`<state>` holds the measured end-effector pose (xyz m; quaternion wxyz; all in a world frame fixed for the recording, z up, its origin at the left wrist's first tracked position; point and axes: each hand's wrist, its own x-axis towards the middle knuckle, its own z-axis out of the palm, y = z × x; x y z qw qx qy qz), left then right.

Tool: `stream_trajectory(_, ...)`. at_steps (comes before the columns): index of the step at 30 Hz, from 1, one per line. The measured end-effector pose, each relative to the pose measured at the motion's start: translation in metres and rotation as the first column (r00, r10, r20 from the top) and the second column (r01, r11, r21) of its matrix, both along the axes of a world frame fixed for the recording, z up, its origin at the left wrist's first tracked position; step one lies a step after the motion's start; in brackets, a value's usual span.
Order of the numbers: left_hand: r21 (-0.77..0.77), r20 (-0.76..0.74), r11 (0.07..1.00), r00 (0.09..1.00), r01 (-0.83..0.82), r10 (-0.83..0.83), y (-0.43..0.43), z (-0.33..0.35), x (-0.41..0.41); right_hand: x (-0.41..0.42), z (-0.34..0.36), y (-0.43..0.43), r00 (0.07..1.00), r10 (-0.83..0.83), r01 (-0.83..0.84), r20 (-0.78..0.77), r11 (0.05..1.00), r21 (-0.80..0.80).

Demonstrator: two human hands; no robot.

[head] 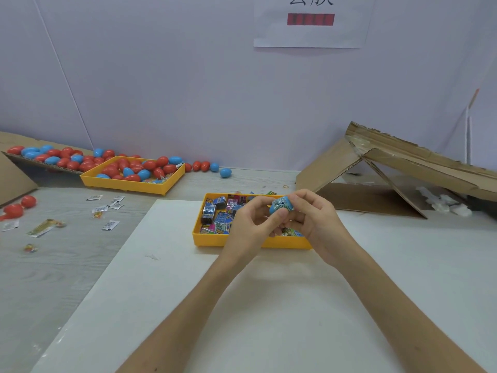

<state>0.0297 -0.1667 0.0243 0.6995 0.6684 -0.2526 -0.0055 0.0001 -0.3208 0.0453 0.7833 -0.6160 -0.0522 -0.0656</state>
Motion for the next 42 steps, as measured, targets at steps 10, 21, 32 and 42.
stream_trajectory(10, -0.047, 0.099, 0.976, 0.971, -0.212, 0.216, 0.001, -0.004, 0.004, 0.003, 0.007, -0.009, 0.993, 0.042, -0.013, -0.107, 0.966, 0.258)
stream_trajectory(21, 0.590, 0.516, 0.598, 0.823, -0.542, 0.237, 0.009, -0.021, 0.015, 0.071, 0.069, -0.014, 0.944, 0.037, 0.136, -0.327, 0.861, 0.489)
stream_trajectory(32, 0.641, 0.471, 0.583, 0.856, -0.498, 0.213, 0.011, -0.015, 0.015, 0.062, 0.034, -0.056, 0.906, -0.342, 0.387, -0.248, 0.907, 0.163)
stream_trajectory(42, 0.498, 0.077, 0.830, 0.967, -0.250, 0.244, 0.030, 0.008, 0.036, 0.054, -0.004, -0.025, 0.999, 0.040, 0.011, 0.026, 0.340, -0.940)
